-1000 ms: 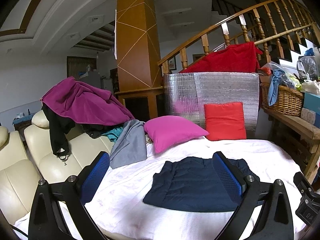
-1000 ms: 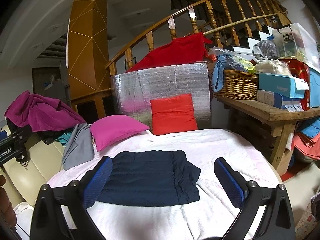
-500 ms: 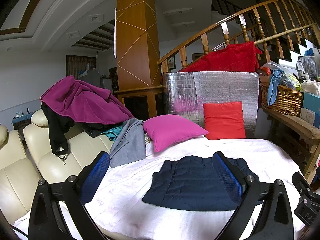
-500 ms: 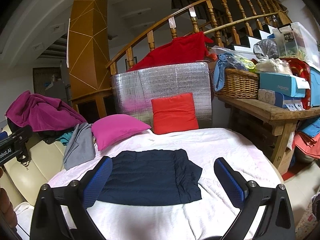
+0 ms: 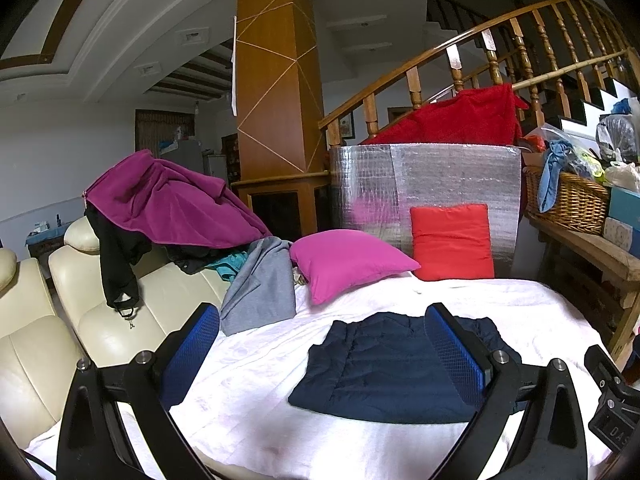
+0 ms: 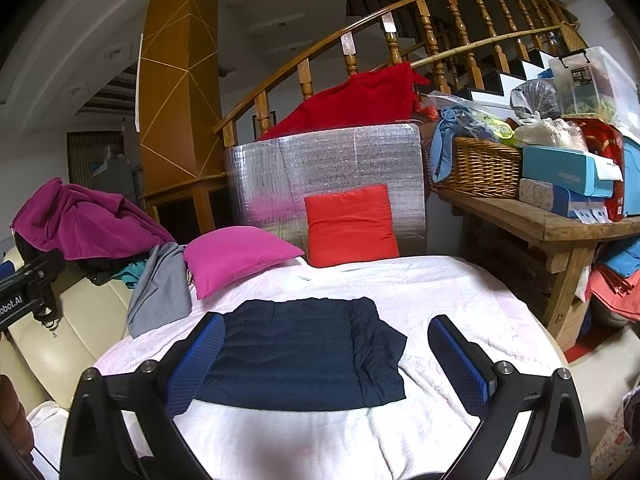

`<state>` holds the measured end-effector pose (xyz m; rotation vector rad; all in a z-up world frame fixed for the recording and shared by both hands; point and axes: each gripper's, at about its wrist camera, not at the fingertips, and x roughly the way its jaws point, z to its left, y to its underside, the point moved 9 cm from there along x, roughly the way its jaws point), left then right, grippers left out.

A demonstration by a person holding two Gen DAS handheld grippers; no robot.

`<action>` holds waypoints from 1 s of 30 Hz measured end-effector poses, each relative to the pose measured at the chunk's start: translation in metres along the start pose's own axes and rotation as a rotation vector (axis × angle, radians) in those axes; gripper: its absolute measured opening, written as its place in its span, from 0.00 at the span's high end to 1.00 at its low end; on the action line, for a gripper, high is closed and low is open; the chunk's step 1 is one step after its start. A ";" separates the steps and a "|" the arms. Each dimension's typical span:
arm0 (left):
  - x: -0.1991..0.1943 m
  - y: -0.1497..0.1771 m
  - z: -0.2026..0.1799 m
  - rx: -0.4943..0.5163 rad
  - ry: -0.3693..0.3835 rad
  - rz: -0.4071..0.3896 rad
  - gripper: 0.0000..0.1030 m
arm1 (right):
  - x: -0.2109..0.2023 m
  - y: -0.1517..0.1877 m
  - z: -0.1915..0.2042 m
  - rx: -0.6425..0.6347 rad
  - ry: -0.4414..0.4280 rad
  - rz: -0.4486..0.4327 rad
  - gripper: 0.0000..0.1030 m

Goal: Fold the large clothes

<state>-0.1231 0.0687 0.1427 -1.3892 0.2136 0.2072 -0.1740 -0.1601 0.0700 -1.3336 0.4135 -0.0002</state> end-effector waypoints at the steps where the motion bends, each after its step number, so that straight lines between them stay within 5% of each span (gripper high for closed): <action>1: 0.000 0.000 0.001 -0.003 -0.001 -0.001 0.01 | 0.000 0.000 0.001 -0.001 0.000 -0.001 0.00; 30: 0.008 0.005 0.012 -0.022 -0.012 0.021 0.01 | 0.000 -0.001 0.007 -0.020 0.000 0.000 0.00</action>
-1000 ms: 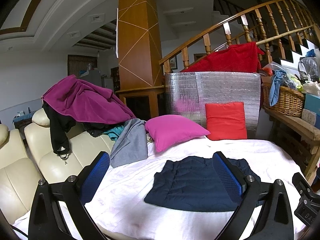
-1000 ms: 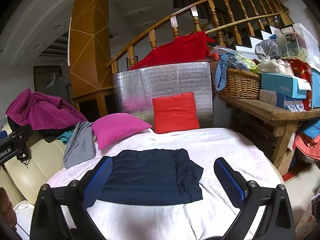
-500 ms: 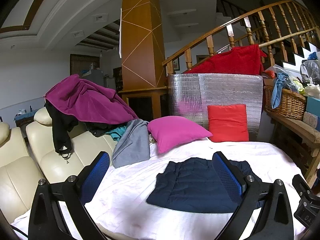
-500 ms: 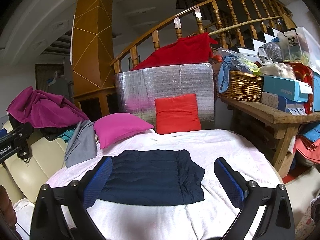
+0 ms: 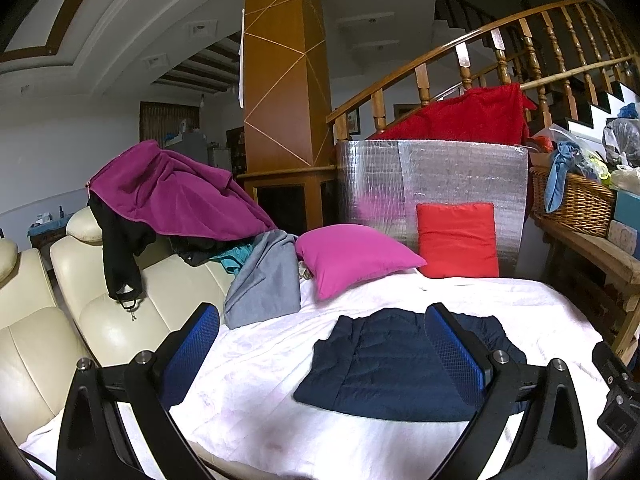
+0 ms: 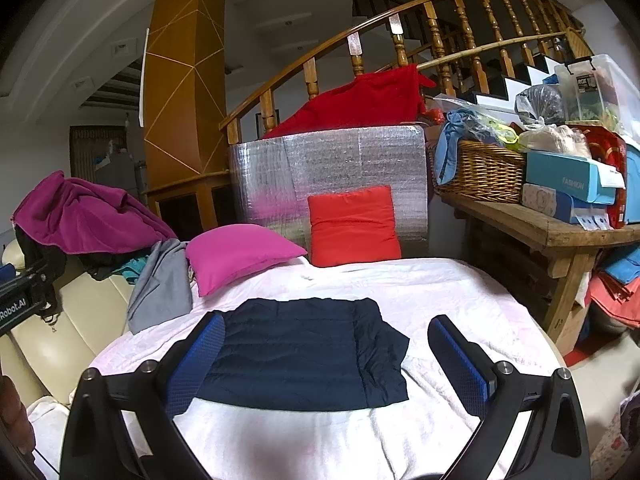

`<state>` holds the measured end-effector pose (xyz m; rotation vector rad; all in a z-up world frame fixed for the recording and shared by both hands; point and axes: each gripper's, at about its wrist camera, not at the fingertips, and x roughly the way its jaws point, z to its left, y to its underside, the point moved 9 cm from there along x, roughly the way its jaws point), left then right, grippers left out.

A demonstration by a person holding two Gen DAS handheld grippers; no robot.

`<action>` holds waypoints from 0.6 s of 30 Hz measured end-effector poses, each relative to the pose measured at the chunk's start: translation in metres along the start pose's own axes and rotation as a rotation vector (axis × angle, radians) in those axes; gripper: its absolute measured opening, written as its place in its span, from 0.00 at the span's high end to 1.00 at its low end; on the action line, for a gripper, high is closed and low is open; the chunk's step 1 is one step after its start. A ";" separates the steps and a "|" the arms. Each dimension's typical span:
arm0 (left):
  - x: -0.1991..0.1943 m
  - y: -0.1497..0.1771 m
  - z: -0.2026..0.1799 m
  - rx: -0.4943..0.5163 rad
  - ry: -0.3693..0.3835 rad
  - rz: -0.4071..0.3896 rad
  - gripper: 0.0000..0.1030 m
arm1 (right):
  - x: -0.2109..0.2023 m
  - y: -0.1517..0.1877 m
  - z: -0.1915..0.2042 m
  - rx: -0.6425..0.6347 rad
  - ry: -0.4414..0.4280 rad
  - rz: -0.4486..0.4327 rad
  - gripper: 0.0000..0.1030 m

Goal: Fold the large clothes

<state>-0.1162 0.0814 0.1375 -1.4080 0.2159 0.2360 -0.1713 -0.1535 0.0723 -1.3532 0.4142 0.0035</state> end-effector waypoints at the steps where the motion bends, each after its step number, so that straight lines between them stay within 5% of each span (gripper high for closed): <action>1: 0.000 0.000 0.001 -0.001 0.001 0.001 0.01 | 0.001 -0.002 -0.001 -0.001 0.000 -0.002 0.00; 18: 0.026 0.000 0.006 -0.010 -0.004 0.016 0.01 | 0.031 -0.016 0.010 -0.036 -0.001 0.011 0.00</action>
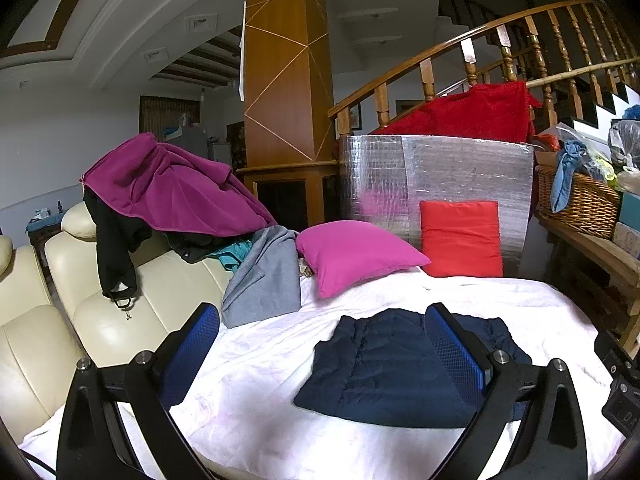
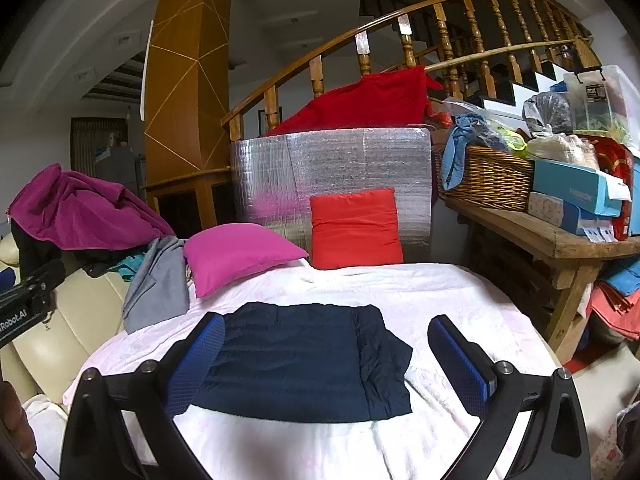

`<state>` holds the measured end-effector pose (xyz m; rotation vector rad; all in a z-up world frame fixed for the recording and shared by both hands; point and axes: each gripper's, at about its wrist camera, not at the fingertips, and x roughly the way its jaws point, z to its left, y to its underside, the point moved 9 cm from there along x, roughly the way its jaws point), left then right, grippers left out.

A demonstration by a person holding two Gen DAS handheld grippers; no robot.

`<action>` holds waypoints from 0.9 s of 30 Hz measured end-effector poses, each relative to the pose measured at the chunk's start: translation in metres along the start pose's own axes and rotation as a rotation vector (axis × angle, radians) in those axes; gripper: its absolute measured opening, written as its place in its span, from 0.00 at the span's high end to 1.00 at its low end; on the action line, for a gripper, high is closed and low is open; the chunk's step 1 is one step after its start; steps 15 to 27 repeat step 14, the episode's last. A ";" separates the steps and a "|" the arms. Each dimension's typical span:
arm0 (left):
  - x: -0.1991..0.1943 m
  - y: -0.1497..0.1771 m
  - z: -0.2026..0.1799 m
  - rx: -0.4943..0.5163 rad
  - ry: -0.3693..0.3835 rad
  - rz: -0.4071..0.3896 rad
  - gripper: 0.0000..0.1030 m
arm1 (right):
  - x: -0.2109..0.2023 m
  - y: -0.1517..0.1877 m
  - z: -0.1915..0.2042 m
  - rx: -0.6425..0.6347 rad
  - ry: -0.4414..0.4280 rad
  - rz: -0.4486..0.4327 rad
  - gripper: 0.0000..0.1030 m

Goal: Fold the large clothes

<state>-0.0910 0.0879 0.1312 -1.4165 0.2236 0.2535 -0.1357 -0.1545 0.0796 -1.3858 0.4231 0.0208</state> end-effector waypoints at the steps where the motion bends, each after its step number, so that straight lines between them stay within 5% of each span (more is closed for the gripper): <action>1: 0.003 0.000 0.001 -0.002 -0.001 0.001 0.01 | 0.003 -0.002 0.000 -0.002 0.001 0.000 0.00; 7: 0.025 -0.002 0.003 -0.004 -0.001 0.015 0.01 | 0.025 -0.010 0.006 -0.018 -0.011 0.002 0.00; 10: 0.046 -0.003 0.004 -0.034 0.078 0.028 0.01 | 0.046 -0.015 0.001 -0.009 -0.032 0.014 0.00; 14: 0.116 0.014 0.034 -0.155 0.095 0.170 0.01 | 0.094 -0.015 -0.040 0.086 -0.008 0.074 0.00; 27: 0.116 0.014 0.034 -0.155 0.095 0.170 0.01 | 0.094 -0.015 -0.040 0.086 -0.008 0.074 0.00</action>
